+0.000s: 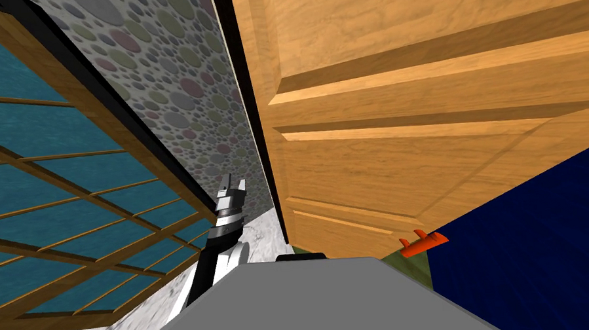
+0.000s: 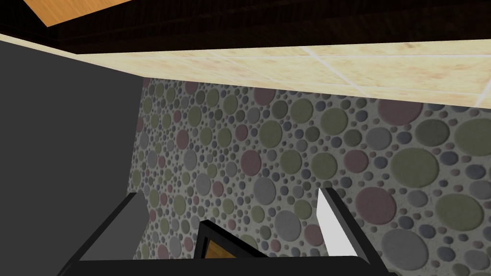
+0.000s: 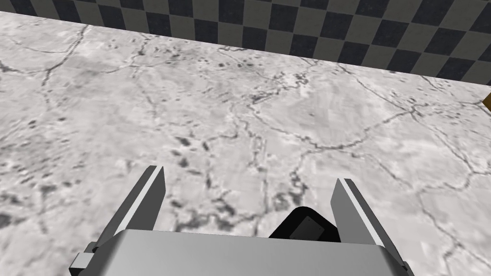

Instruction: Push the door open

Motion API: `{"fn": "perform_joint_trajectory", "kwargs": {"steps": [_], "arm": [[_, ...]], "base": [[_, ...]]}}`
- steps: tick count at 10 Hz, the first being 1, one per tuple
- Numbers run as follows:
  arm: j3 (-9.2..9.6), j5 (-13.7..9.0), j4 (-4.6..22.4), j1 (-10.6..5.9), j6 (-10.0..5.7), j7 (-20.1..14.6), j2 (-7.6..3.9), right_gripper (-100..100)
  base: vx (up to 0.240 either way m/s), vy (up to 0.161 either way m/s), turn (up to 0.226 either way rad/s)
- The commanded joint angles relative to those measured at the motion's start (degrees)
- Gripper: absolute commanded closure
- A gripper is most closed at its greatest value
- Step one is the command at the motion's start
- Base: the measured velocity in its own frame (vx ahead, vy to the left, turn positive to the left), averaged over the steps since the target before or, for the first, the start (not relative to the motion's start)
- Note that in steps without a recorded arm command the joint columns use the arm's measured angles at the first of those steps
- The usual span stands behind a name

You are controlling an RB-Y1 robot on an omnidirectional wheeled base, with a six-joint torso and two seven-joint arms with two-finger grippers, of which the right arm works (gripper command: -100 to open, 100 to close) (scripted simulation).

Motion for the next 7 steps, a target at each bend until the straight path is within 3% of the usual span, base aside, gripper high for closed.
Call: {"fn": "perform_joint_trajectory", "kwargs": {"steps": [1,7], "arm": [[0.09,-0.1,0.0,-0.02,0.13,0.0,-0.09,-100],[0.09,-0.1,0.0,-0.02,0.13,0.0,-0.09,-100]], "base": [[0.014,-0.003,-0.009],[0.005,0.0,0.001]]}}
